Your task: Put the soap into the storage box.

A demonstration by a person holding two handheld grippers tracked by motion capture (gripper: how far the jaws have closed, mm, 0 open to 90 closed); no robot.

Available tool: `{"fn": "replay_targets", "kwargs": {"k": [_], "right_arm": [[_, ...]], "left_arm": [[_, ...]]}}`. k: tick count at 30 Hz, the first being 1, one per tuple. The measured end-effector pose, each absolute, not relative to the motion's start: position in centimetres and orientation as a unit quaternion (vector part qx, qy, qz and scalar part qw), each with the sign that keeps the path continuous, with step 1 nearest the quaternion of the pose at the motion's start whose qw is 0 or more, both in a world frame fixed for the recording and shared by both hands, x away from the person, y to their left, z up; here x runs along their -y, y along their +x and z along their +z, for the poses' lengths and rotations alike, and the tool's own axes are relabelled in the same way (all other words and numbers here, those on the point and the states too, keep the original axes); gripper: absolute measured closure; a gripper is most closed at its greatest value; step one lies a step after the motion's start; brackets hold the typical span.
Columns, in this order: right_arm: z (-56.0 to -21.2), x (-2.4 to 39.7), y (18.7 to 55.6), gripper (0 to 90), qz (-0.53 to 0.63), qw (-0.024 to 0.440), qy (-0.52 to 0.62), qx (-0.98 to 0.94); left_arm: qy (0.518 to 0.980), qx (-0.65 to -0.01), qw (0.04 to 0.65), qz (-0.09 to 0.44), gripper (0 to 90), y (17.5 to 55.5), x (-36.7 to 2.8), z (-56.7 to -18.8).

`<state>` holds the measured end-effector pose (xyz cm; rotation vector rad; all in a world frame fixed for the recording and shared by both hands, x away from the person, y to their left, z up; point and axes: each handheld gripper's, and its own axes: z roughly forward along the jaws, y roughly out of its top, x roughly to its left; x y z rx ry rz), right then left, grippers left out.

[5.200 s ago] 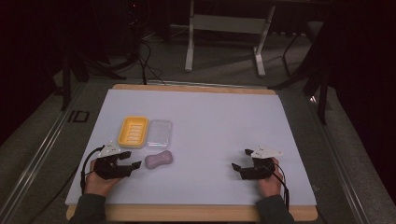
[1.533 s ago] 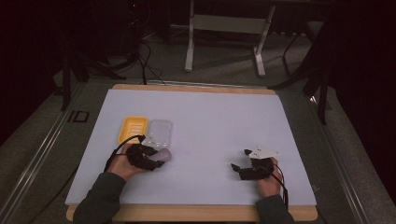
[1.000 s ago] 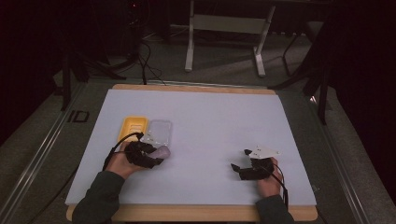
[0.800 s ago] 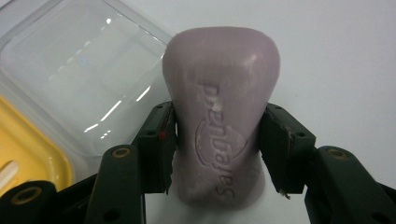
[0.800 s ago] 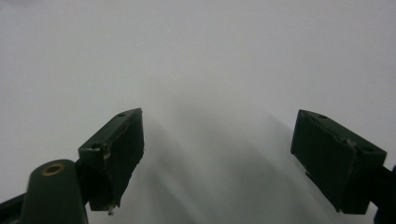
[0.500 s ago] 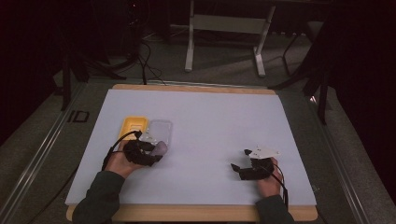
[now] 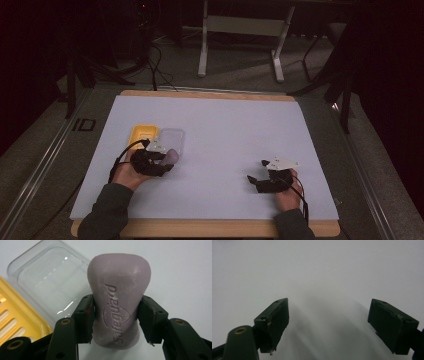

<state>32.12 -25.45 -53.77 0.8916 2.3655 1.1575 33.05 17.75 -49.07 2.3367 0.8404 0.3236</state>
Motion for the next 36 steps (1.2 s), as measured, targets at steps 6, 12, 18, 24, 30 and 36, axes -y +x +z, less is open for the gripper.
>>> {"fn": "replay_targets", "kwargs": {"k": [6,12,18,24,30,36], "right_arm": [[-53.8,25.5,32.1,16.8,0.409,0.180,0.315,-0.837],[-53.8,25.4,32.1,16.8,0.409,0.180,0.315,-0.837],[-53.8,25.4,32.1,16.7,0.409,0.180,0.315,-0.837],[-53.8,25.4,32.1,16.8,0.409,0.179,0.315,-0.837],[-53.8,25.4,32.1,16.8,0.409,0.179,0.315,-0.837],[-53.8,25.4,32.1,16.7,0.409,0.180,0.315,-0.837]], "left_arm": [[0.882,-0.322,0.320,0.124,50.1,33.0,-18.2,-48.9],[0.877,-0.327,0.330,0.120,50.0,33.0,-18.5,-48.7],[0.873,-0.331,0.336,0.122,50.0,33.0,-18.8,-48.6],[0.870,-0.333,0.343,0.123,50.0,33.0,-19.0,-48.3],[0.867,-0.338,0.345,0.125,50.0,33.0,-19.2,-48.2],[0.863,-0.342,0.348,0.128,50.0,33.1,-19.5,-48.0]]}}
